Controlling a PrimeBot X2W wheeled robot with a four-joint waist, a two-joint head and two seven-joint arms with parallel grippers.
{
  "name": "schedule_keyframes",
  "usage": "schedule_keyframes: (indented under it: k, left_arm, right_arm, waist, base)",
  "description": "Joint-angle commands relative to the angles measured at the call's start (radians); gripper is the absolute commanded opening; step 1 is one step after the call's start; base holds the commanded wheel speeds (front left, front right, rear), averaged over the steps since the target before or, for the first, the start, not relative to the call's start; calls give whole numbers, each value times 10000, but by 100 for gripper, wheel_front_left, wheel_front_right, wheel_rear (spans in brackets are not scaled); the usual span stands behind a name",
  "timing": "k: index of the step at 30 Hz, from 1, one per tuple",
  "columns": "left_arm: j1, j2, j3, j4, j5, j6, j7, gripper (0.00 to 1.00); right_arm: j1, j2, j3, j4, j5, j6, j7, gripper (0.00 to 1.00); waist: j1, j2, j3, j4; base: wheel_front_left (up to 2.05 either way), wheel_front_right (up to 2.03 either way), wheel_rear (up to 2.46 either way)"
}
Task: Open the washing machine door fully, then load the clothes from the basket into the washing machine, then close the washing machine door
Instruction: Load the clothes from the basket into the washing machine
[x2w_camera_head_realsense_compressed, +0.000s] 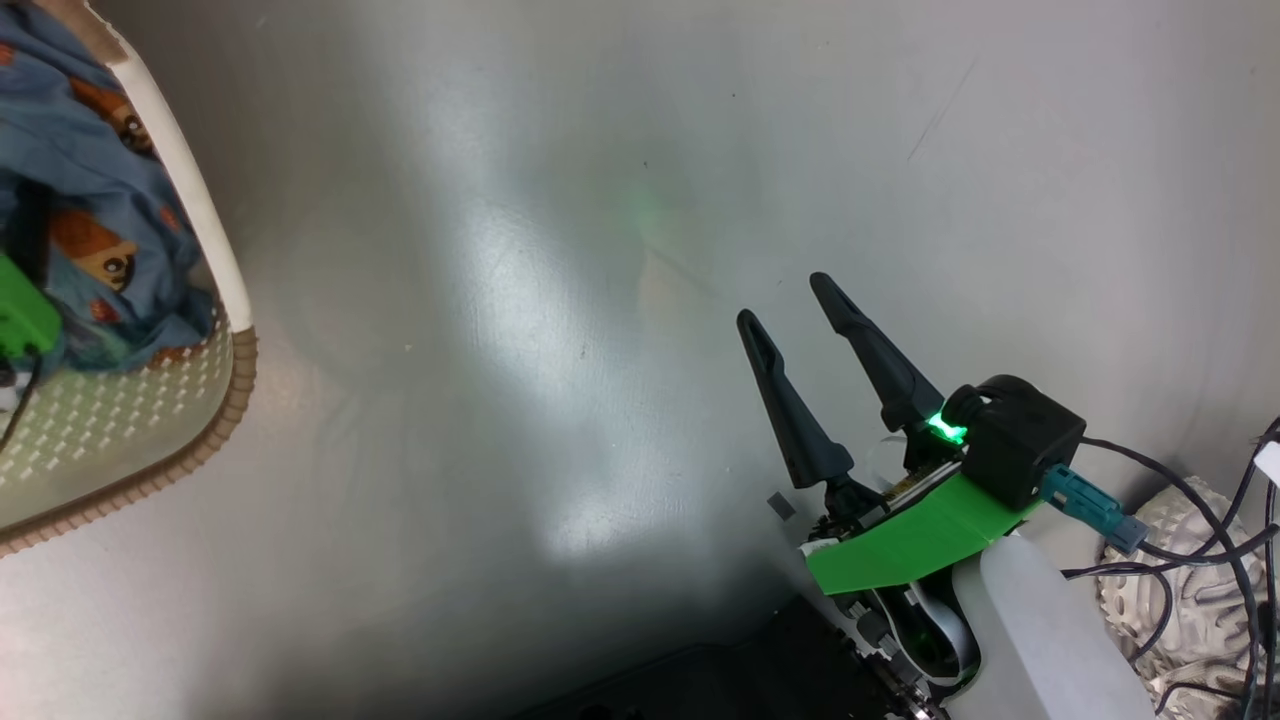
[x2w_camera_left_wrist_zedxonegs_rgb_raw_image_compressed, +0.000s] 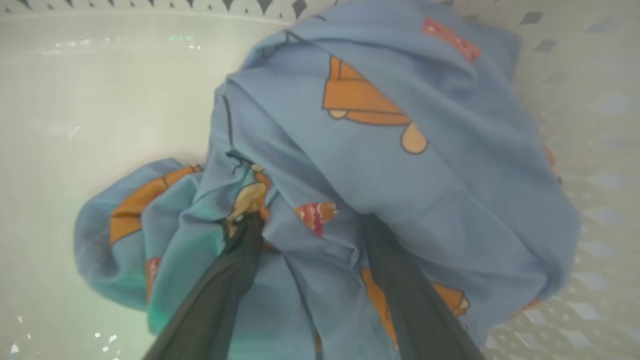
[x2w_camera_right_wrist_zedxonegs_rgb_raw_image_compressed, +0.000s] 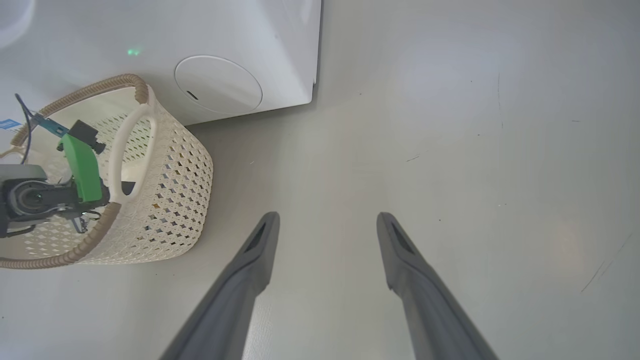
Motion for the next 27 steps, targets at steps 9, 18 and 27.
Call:
schedule_keyframes:
  k: [9, 18, 27]
  left_arm:
    - [-542, 318, -727, 971, 365, -6, 800, 0]
    - [-140, 106, -604, 1425, 15, -12, -756, 0]
    - [1081, -13, -811, 506, -825, -14, -2052, 0]
  right_arm:
    - [738, 24, 174, -147, 133, 16, -48, 100]
    - [418, 24, -85, -169, 109, 16, -48, 100]
    - [315, 24, -531, -40, -164, 16, -48, 100]
  waist:
    - [-1, -1, -152, -88]
    - [-1, -1, -530, 62]
    - [-1, -1, -1298, 556]
  base:
    - [0, 0, 0]
    - [0, 0, 0]
    - [0, 0, 0]
